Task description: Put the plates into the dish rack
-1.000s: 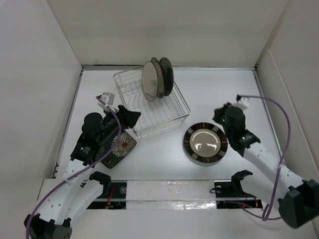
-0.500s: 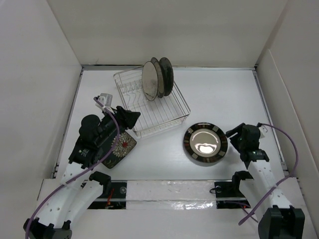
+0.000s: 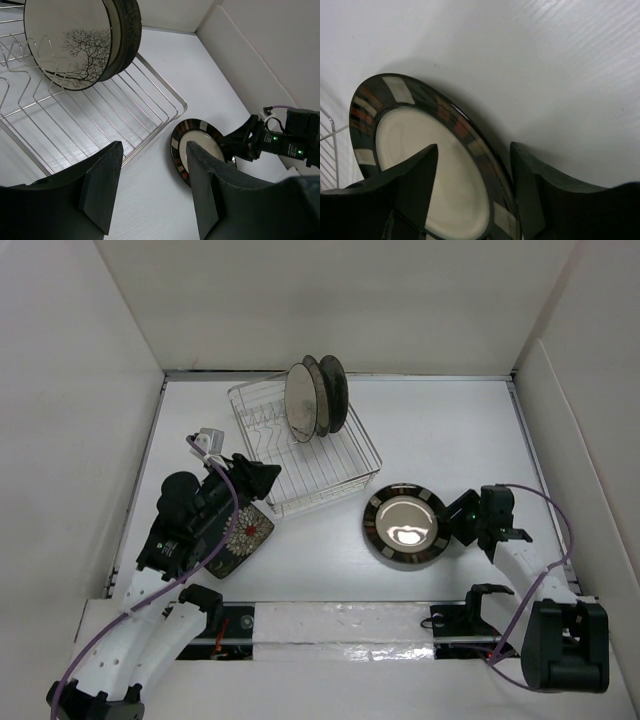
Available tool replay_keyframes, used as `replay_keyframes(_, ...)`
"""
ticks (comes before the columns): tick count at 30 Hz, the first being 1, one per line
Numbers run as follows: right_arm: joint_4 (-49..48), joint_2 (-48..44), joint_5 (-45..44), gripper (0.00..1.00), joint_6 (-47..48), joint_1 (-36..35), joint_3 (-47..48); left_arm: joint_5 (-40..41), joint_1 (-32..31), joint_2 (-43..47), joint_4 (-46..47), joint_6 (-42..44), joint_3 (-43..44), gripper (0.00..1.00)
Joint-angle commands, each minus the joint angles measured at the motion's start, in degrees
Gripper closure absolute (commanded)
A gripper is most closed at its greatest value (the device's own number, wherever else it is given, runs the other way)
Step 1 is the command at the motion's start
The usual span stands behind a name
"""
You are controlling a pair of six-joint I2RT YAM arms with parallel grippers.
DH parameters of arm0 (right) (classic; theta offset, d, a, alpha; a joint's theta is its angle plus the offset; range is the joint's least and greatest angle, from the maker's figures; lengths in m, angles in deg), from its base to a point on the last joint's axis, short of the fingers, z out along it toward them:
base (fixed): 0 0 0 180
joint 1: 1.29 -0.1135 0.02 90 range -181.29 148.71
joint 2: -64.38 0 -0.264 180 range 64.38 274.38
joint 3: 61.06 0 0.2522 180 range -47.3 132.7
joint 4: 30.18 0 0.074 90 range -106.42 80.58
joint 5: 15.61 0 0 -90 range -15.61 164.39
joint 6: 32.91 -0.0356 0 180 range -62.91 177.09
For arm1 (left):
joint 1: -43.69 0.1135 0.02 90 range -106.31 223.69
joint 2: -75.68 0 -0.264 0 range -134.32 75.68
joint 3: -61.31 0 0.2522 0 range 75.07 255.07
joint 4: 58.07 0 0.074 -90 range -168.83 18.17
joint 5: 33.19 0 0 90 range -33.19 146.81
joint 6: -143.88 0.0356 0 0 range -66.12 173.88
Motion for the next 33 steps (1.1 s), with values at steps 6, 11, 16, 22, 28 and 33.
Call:
replay_keyframes(6,0.0,4.3,2.1,0.72,2.0,2.2,2.0,0.7,-0.3,-0.2,2.0,0.2,2.5,0.50)
replay_keyframes(11,4.5,0.2,-1.5,0.86,4.1,4.8,5.3,0.3,-0.3,-0.5,2.2,0.1,2.6,0.50)
replay_keyframes(16,8.0,-5.8,-5.6,1.00,6.5,8.3,8.8,0.6,-0.3,-0.5,2.2,0.0,2.5,0.50)
replay_keyframes(22,9.8,-12.4,-8.7,1.00,9.3,9.5,12.9,0.5,-0.3,-0.6,2.3,-0.1,2.4,0.50)
replay_keyframes(28,4.5,-18.0,-4.7,1.00,9.3,9.5,15.4,0.1,-0.3,-1.1,2.5,-0.2,2.2,0.50)
replay_keyframes(33,-4.9,-19.6,-1.3,1.00,6.8,9.5,17.8,0.1,-0.3,-1.3,2.6,-0.3,2.0,0.50)
